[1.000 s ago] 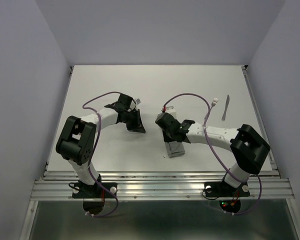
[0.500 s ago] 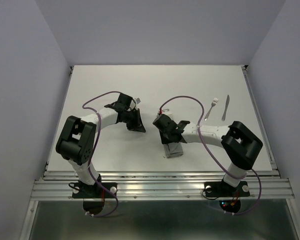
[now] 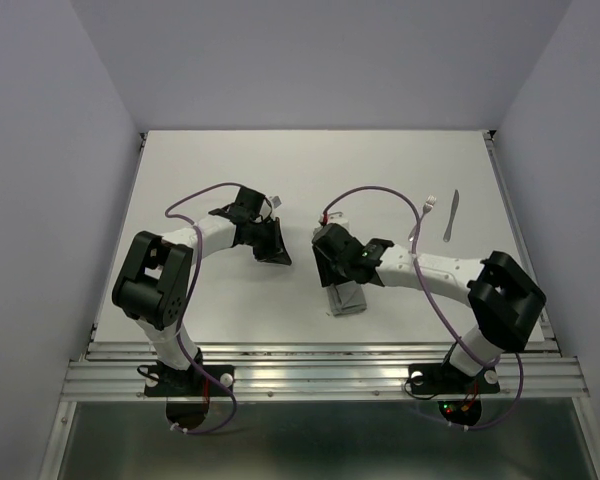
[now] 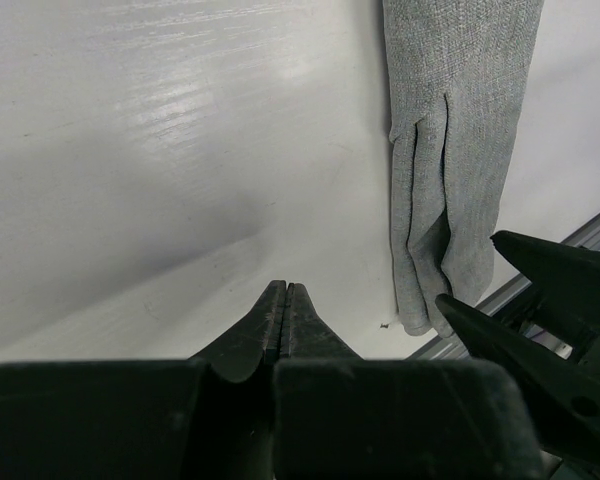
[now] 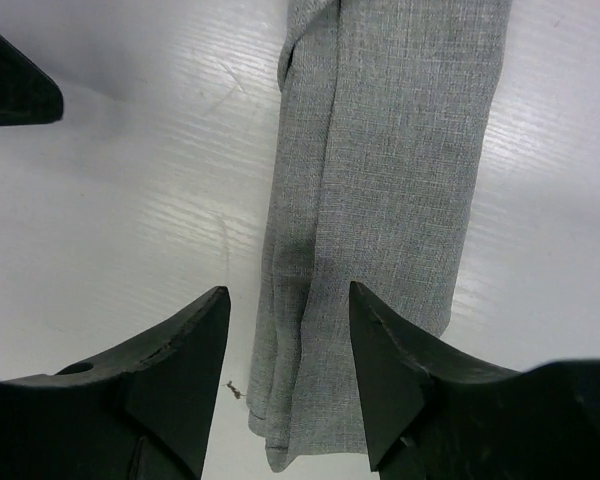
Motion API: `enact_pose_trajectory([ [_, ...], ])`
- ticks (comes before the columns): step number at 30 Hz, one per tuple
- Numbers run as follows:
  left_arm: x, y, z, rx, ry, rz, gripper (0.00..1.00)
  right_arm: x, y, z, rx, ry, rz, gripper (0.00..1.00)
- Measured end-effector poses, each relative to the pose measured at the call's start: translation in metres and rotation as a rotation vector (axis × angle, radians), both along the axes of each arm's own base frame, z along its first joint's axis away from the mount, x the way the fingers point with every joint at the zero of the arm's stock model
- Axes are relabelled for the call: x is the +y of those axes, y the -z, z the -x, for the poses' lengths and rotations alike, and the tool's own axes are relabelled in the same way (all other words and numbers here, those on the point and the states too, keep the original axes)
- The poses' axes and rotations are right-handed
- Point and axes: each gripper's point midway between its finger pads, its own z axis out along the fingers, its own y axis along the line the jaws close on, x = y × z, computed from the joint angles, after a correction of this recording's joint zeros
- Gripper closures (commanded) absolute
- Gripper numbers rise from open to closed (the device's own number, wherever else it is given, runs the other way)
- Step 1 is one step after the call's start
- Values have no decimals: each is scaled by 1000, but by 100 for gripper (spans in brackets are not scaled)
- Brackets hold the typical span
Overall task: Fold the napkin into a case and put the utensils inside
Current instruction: Pick up the smaller rectangle-folded napkin from the center of the board.
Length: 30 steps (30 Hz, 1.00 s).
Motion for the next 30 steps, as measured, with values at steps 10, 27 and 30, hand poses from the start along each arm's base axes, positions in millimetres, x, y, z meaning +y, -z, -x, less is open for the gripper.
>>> enact_pose_trajectory([
  [10,0,0,0,0,0,0,100,-2,18,4,35,-7,35,42],
  [27,0,0,-1,-2,-2,-2,100,9,35,-4,13,-26,129,48],
  [30,0,0,-1,-2,-2,-2,100,11,31,-8,-12,-17,137,48],
])
